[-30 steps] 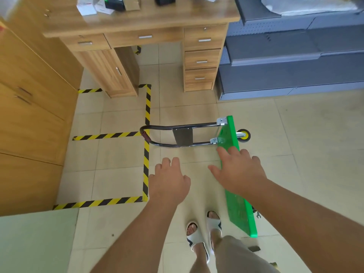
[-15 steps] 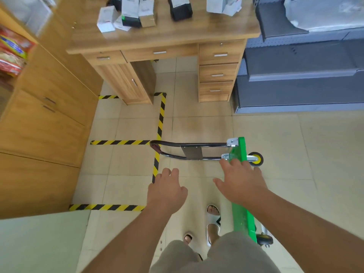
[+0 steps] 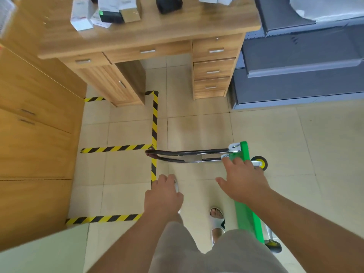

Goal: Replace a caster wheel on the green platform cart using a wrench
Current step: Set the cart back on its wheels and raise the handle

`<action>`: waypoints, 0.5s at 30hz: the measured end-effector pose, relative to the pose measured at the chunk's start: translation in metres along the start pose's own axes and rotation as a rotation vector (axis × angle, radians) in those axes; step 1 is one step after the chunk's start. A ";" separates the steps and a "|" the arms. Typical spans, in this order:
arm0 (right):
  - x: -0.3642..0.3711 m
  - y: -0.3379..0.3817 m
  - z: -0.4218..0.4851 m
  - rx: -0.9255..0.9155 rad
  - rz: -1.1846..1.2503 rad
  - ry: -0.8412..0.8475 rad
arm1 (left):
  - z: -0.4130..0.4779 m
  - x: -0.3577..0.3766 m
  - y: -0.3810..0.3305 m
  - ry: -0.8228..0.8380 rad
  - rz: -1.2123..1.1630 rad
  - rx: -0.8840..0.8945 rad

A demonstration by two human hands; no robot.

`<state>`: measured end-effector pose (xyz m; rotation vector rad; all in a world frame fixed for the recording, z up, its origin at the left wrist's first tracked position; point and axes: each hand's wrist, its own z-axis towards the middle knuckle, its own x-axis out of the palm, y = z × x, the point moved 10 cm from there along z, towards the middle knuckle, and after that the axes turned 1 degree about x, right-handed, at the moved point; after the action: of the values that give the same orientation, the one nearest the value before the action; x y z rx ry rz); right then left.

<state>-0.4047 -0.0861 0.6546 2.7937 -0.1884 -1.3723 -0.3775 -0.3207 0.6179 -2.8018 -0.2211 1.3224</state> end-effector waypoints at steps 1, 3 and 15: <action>-0.001 0.006 0.010 0.006 0.009 0.006 | 0.011 -0.004 0.003 0.004 0.002 0.010; -0.004 0.022 0.030 0.023 0.027 0.022 | 0.035 -0.013 0.008 0.006 0.017 0.034; -0.001 0.121 0.137 0.134 0.145 0.121 | 0.162 -0.055 0.057 0.075 0.114 0.188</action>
<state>-0.5258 -0.2014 0.5803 2.8918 -0.4860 -1.1975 -0.5308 -0.3898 0.5516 -2.7334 0.0639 1.1856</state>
